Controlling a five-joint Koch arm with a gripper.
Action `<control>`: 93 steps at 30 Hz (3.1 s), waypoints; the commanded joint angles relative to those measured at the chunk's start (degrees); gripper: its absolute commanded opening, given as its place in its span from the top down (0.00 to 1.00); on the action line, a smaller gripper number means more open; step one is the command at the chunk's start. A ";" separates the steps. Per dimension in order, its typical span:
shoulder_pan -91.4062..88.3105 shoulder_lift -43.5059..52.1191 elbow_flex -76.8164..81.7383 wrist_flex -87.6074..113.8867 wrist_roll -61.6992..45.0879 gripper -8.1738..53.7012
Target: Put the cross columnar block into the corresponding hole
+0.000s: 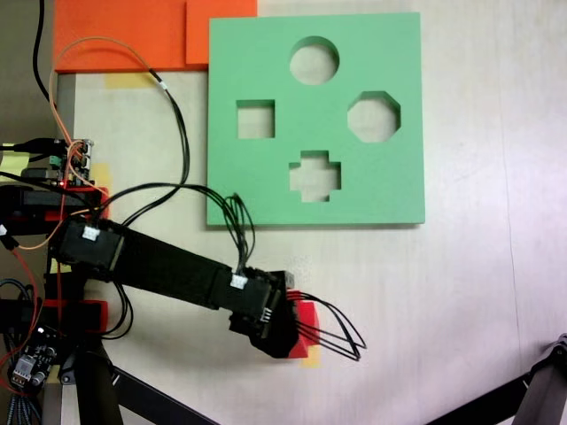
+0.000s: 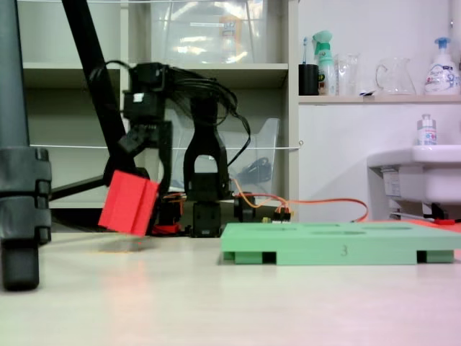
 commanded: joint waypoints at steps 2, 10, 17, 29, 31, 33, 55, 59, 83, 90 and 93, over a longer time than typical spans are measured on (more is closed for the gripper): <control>-2.02 6.50 -1.41 3.69 4.39 0.60; -18.72 13.10 -1.85 3.08 23.91 0.60; -34.01 13.10 0.53 -5.27 38.06 0.60; -43.24 11.95 12.66 -28.74 54.49 0.60; -44.12 11.07 12.66 -29.18 54.49 0.60; -44.56 10.55 12.66 -29.88 54.58 0.60; -45.88 6.86 13.10 -30.15 49.57 0.60; -45.88 3.34 12.74 -30.23 48.60 0.60; -44.12 16.26 18.19 -32.17 40.34 0.03; -38.67 47.11 24.35 -31.73 -28.83 0.21; -35.86 49.22 27.33 -31.03 -39.11 0.21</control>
